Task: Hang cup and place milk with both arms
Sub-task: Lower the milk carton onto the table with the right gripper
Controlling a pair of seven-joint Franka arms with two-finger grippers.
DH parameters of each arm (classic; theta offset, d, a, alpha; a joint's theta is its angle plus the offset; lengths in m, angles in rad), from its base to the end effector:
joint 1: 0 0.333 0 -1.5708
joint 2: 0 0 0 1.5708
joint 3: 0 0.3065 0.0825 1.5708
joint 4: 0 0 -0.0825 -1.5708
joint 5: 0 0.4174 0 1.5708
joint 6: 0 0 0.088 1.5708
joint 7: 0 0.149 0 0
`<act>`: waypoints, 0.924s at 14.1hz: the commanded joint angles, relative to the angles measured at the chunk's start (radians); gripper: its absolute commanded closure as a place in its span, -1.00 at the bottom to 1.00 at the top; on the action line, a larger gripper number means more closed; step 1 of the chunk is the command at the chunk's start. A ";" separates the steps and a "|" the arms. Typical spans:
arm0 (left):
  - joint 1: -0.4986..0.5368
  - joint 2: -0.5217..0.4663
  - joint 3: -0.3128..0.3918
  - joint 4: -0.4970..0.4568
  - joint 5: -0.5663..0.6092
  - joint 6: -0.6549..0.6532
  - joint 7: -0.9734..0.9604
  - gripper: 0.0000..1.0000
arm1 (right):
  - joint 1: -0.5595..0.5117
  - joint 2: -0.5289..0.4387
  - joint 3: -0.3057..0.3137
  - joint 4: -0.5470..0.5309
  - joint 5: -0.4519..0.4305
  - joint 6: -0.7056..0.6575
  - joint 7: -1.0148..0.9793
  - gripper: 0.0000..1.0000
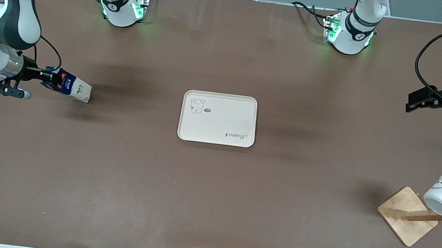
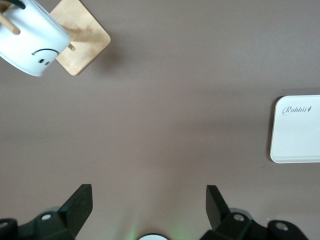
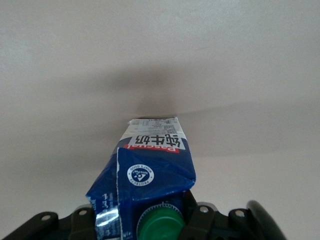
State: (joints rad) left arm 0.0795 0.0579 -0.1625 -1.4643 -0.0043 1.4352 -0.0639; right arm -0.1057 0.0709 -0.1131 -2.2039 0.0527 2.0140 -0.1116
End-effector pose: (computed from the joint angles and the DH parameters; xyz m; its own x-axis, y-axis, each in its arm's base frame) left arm 0.5857 -0.0469 0.5813 0.9960 -0.0199 -0.0868 -0.0193 -0.9998 0.0081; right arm 0.5109 -0.1088 0.2592 0.9596 -0.1242 -0.2525 -0.1438 -0.9877 -0.0607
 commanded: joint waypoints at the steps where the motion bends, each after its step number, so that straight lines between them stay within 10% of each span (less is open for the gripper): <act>1: 0.000 -0.053 0.018 -0.060 -0.023 0.008 -0.005 -1.00 | -0.026 0.015 0.010 -0.011 -0.013 0.015 0.001 -0.50; 2: 0.000 -0.050 0.017 -0.059 -0.022 0.008 -0.005 -1.00 | -0.026 0.017 0.010 -0.010 -0.013 0.009 0.001 -1.00; 13: 0.005 -0.052 0.017 -0.056 -0.010 -0.015 -0.002 -1.00 | -0.017 0.020 0.013 -0.004 -0.011 0.002 0.003 -1.00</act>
State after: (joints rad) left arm 0.0810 0.0285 -0.1500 -1.5118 -0.0090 1.4346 -0.0639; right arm -0.1133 0.0924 -0.1101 -2.2088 0.0525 2.0166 -0.1114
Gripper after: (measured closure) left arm 0.000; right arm 0.000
